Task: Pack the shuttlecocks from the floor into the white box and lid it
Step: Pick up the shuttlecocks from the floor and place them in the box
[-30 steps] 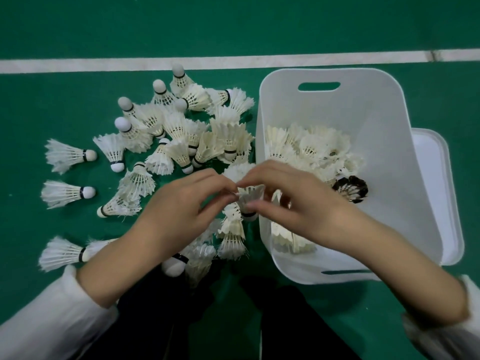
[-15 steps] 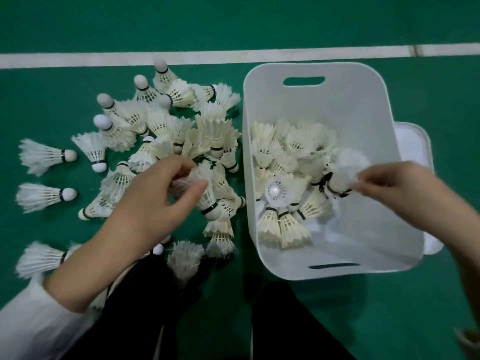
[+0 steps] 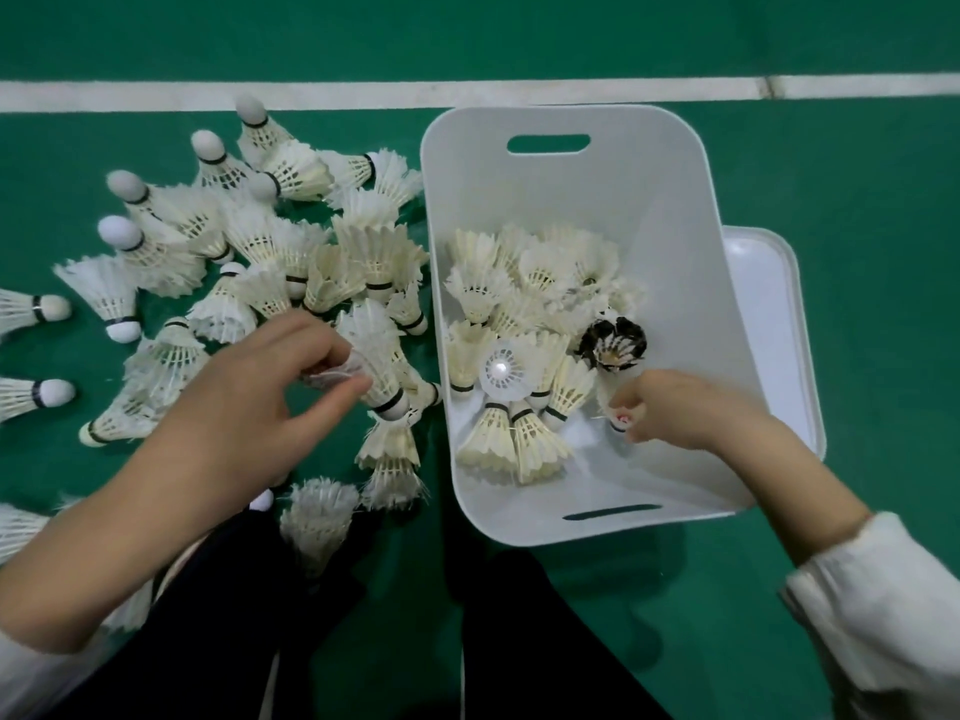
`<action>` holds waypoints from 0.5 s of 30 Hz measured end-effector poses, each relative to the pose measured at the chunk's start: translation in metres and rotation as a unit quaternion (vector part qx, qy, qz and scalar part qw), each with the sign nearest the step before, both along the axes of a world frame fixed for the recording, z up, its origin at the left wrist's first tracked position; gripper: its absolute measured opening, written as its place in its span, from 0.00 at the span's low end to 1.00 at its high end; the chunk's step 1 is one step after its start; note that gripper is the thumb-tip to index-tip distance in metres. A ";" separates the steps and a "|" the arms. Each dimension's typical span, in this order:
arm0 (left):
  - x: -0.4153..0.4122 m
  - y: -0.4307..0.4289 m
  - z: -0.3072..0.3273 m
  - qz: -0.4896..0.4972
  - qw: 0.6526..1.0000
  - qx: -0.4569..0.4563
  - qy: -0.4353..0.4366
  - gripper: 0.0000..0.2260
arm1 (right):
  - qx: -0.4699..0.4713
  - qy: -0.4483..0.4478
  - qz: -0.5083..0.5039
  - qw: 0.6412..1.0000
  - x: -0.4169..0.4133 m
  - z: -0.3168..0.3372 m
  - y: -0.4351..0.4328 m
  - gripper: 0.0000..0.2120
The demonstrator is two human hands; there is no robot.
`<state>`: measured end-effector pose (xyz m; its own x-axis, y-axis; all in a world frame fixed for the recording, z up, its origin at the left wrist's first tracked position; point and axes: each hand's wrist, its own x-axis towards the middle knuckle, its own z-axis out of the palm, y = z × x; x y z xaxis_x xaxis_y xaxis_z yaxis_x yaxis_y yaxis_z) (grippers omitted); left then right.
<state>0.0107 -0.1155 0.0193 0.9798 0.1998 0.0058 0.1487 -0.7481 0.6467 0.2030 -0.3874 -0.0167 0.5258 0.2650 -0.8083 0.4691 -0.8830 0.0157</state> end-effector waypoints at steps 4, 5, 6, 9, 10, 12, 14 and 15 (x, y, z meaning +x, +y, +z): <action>0.004 -0.004 0.008 -0.027 0.999 -0.020 -0.018 0.05 | 0.059 -0.055 0.003 0.997 -0.004 0.045 0.009 0.17; 0.004 -0.005 0.010 -0.033 0.999 -0.023 -0.026 0.05 | 0.121 -0.080 -0.009 0.989 -0.007 0.058 0.013 0.14; 0.005 -0.006 0.011 -0.039 0.998 -0.025 -0.034 0.04 | 0.200 -0.100 -0.029 0.974 -0.010 0.069 0.018 0.11; 0.005 -0.010 0.015 -0.051 0.997 -0.026 -0.046 0.08 | 0.425 -0.067 -0.060 0.901 -0.028 0.099 0.044 0.11; 0.005 -0.011 0.016 -0.055 0.997 -0.024 -0.048 0.09 | 0.468 -0.036 -0.043 0.882 -0.035 0.103 0.055 0.12; 0.005 -0.012 0.019 -0.070 0.996 -0.021 -0.055 0.09 | 0.494 0.009 0.021 0.869 -0.047 0.100 0.074 0.16; 0.005 -0.011 0.020 -0.077 0.995 -0.017 -0.063 0.10 | 0.470 0.021 0.081 0.879 -0.055 0.090 0.089 0.19; 0.005 -0.011 0.021 -0.075 0.995 -0.017 -0.068 0.10 | 0.462 0.013 0.101 0.881 -0.057 0.086 0.094 0.21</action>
<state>0.0153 -0.1262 0.0402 0.9893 0.0531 0.1357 -0.0538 -0.7327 0.6785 0.1455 -0.2937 0.0694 0.3766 0.9022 -0.2104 0.6077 -0.4120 -0.6789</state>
